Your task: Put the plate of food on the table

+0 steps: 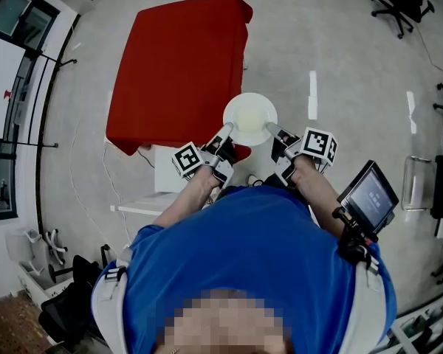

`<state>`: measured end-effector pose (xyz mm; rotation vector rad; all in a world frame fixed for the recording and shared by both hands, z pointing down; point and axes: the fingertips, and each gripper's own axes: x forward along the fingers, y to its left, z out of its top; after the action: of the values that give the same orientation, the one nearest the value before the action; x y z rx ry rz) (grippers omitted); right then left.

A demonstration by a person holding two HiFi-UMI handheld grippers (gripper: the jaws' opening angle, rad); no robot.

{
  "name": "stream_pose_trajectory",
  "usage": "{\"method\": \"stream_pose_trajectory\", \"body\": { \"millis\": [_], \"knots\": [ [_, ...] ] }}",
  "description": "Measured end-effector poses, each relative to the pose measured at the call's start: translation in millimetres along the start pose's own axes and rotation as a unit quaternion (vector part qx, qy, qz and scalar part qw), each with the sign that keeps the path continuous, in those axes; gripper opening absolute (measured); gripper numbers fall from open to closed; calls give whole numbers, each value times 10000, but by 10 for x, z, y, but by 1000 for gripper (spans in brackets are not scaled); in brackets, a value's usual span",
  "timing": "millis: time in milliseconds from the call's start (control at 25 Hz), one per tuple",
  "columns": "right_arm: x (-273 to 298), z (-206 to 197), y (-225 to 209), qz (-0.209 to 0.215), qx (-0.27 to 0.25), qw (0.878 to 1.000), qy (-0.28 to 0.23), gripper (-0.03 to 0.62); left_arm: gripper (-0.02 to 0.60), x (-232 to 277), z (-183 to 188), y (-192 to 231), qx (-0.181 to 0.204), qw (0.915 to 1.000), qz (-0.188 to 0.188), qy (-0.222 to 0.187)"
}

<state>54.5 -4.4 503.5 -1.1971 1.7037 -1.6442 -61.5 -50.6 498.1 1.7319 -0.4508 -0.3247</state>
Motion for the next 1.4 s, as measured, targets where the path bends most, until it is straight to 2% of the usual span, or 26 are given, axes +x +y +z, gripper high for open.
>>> {"method": "stream_pose_trajectory", "body": {
  "millis": [280, 440, 520, 680, 920, 1240, 1400],
  "knots": [
    [324, 93, 43, -10, -96, 9995, 285, 11, 26, -7, 257, 95, -162, 9993, 98, -330],
    [879, 499, 70, 26, -72, 9984, 558, 11, 26, 349, 777, 164, -110, 9983, 60, -572],
    [1039, 598, 76, 44, -94, 9978, 661, 11, 26, 422, 919, 205, -106, 9977, 92, -670],
    [1042, 534, 93, 60, -161, 9968, 782, 12, 26, 313, 898, 267, -63, 9966, 270, -781],
    [1144, 568, 128, 60, -260, 9951, 957, 11, 26, 314, 972, 288, -55, 9956, 306, -880],
    [1281, 716, 93, 32, -358, 9935, 1079, 11, 26, 478, 1074, 294, -107, 9954, 176, -937],
    [1198, 542, 77, 5, -392, 9929, 1119, 11, 26, 295, 950, 330, -115, 9951, 284, -939]
  ]
}}
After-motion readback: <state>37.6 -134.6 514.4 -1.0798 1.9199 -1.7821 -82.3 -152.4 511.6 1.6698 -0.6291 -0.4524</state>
